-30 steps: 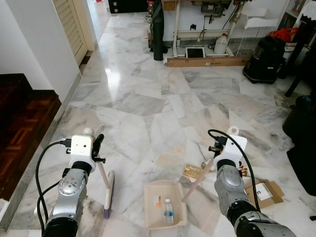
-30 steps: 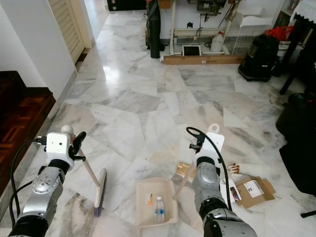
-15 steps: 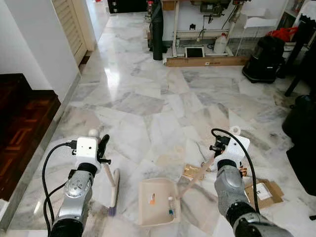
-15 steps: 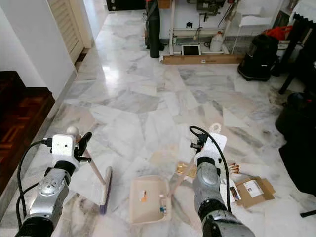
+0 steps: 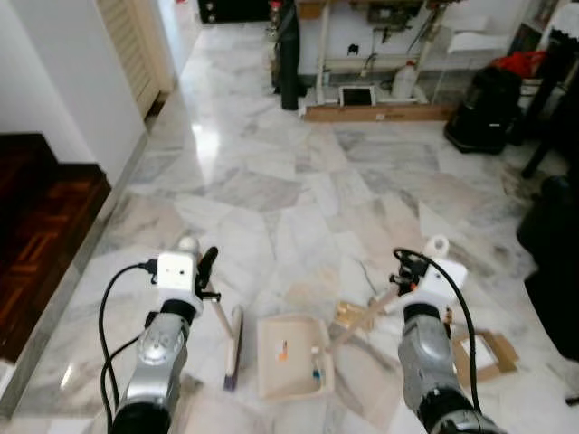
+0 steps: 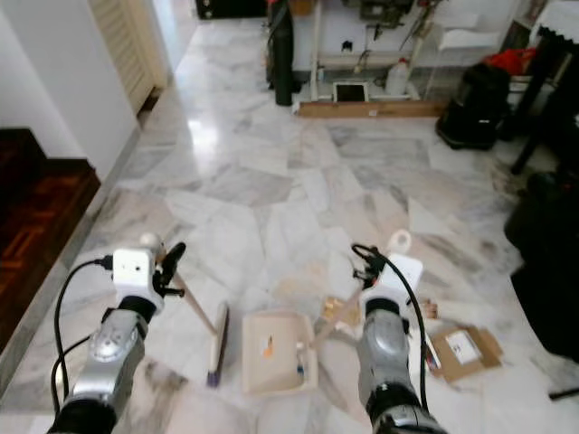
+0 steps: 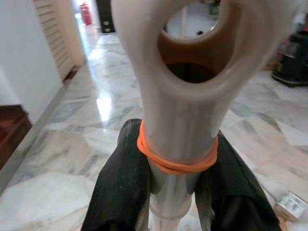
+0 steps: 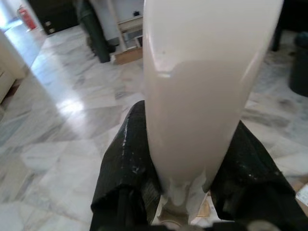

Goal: Sweep floor

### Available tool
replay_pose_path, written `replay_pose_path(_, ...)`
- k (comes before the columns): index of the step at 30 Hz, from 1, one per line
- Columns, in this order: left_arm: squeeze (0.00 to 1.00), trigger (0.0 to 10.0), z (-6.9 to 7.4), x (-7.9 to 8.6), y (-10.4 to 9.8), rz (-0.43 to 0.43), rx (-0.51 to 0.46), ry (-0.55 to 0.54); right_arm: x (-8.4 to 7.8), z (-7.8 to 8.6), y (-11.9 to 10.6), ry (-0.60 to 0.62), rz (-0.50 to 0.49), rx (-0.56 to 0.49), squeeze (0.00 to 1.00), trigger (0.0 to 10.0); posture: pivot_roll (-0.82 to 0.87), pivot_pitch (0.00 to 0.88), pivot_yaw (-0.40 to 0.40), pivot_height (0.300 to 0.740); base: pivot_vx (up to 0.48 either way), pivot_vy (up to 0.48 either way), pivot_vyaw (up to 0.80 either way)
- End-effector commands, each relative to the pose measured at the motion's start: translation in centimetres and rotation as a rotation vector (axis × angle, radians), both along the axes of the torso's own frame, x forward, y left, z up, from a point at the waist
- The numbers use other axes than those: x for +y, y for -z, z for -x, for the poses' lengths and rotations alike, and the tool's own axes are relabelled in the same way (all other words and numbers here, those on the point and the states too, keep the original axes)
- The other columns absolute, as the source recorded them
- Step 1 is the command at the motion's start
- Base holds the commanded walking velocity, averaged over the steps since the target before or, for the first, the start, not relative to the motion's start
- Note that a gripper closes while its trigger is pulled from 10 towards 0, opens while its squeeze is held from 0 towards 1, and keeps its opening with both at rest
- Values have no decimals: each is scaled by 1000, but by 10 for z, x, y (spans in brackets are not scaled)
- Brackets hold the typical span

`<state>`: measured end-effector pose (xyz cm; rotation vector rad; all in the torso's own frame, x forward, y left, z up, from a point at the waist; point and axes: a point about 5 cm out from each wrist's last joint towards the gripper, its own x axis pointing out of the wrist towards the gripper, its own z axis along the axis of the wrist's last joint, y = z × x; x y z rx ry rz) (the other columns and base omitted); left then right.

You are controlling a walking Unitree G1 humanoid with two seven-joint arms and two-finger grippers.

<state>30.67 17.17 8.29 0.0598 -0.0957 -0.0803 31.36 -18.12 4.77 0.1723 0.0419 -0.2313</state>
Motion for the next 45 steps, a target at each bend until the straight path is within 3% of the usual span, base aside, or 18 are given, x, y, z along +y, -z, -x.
replay_pose_path(1, 0, 10000, -3, 6, -10, -10, -55, -24, 5, -5, -14, -9, -7, -83, 0, 10000, 92, 0, 3, 740, 0, 0, 800)
replay_pose_path(16, 0, 10000, -3, 12, -12, -16, -64, -66, 13, -6, -15, -39, -13, -86, 0, 10000, 95, 0, 9, 740, 0, 0, 800)
replay_pose_path(45, 0, 10000, 1, 13, -11, -21, -61, -104, 8, -7, -17, -19, -13, -71, 0, 10000, 110, 0, -8, 740, 0, 0, 800)
